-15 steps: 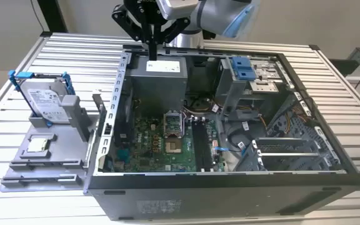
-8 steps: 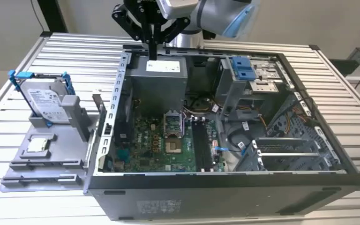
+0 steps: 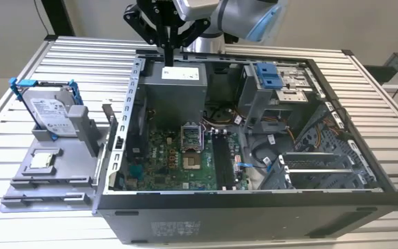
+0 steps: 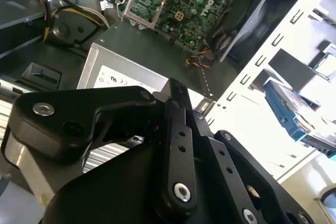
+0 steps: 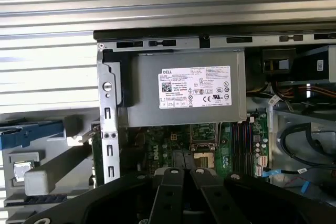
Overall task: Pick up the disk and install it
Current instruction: 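Reach for the disk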
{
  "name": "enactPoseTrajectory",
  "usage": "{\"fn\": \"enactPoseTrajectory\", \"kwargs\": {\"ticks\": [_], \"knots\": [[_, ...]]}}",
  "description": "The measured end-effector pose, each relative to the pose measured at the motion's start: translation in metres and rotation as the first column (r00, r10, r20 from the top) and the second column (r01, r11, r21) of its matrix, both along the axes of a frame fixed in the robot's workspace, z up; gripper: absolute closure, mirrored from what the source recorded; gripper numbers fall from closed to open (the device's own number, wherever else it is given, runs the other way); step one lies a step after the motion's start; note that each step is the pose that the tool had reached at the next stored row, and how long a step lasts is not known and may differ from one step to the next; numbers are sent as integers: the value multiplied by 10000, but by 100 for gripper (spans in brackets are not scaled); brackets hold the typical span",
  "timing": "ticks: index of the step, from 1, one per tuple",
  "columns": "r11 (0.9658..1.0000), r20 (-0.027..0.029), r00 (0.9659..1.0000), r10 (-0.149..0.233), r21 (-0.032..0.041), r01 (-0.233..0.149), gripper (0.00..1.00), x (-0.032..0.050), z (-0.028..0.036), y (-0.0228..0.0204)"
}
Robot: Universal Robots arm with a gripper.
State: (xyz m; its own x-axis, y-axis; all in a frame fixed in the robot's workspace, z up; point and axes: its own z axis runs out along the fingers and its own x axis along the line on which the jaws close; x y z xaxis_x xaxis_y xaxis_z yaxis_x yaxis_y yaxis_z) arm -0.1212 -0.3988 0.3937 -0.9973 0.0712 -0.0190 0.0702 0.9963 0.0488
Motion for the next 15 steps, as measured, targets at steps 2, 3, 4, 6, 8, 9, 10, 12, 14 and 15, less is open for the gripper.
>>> {"fn": "enactPoseTrajectory", "kwargs": {"ticks": [2,3,4,6,8,9,10,12,14,15], "knots": [[10000,-1,10000,0,-2,0,100,-3,2,0],[10000,-2,10000,-2,-4,2,100,-11,4,0],[10000,-2,10000,-1,-3,1,100,-23,4,0],[10000,0,10000,0,-1,0,100,-60,4,0],[10000,1,10000,0,-1,0,100,-109,5,0],[10000,3,10000,0,-1,0,100,-136,6,0],[10000,4,10000,-1,-1,1,100,-163,6,0],[10000,5,10000,0,0,0,100,-211,7,0],[10000,5,10000,0,0,0,100,-254,8,0],[10000,5,10000,0,0,0,100,-273,9,0]]}}
